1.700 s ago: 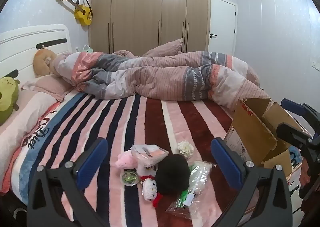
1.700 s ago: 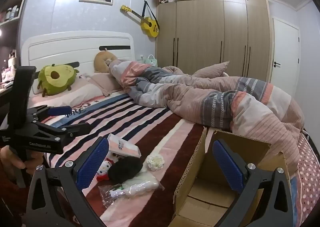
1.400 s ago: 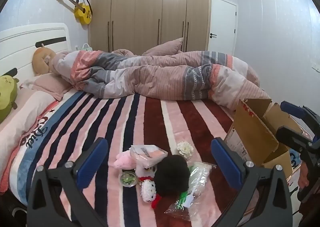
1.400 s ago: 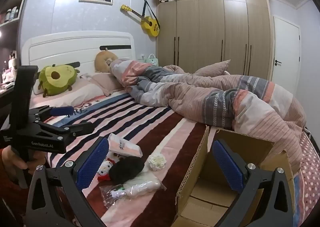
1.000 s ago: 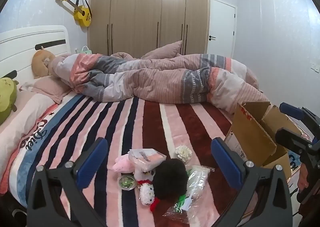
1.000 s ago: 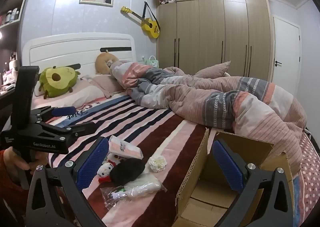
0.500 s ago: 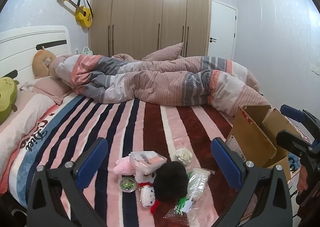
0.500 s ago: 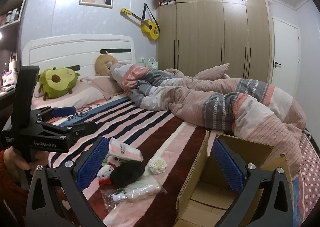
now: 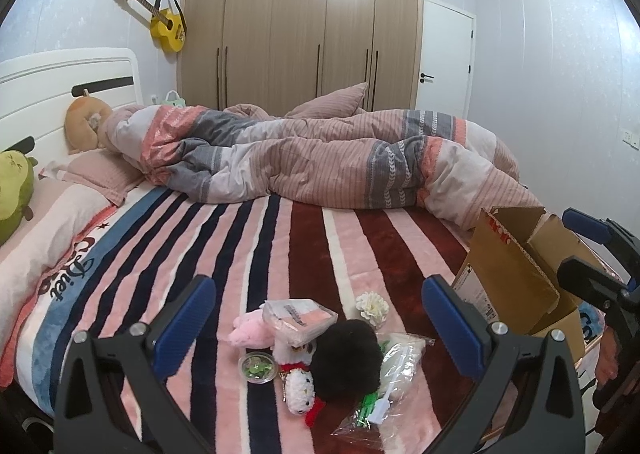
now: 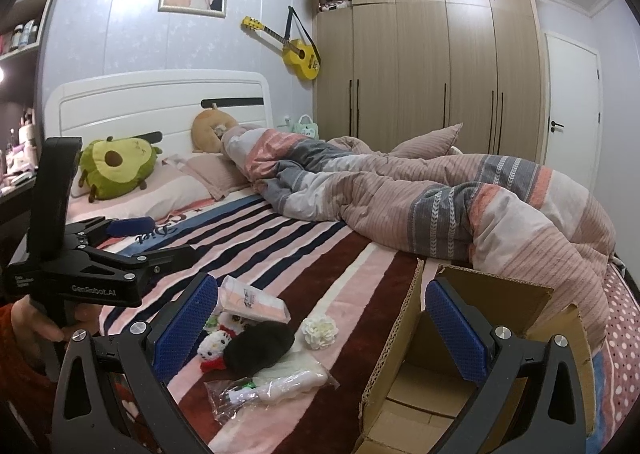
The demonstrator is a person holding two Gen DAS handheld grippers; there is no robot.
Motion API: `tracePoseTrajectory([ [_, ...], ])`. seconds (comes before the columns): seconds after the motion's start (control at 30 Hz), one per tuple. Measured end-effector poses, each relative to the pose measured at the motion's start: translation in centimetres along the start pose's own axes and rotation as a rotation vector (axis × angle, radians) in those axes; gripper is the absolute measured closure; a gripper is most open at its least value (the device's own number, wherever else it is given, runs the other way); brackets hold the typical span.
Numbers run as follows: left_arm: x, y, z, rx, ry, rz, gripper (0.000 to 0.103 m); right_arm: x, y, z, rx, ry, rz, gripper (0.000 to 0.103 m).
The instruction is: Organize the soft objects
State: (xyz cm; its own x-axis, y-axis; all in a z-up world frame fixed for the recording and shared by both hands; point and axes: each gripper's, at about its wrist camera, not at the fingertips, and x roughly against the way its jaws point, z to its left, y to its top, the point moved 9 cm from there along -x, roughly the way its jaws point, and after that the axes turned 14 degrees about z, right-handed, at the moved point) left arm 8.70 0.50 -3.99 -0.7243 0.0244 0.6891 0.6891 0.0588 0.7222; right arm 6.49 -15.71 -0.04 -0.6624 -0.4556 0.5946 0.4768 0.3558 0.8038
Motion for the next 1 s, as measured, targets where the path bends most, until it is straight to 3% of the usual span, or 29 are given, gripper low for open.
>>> tracePoseTrajectory([
  [1.0,-0.3,0.3,0.3,-0.002,-0.007,-0.017,0.0,-0.6,-0.4,1.1,0.01,0.042,0.024,0.0],
])
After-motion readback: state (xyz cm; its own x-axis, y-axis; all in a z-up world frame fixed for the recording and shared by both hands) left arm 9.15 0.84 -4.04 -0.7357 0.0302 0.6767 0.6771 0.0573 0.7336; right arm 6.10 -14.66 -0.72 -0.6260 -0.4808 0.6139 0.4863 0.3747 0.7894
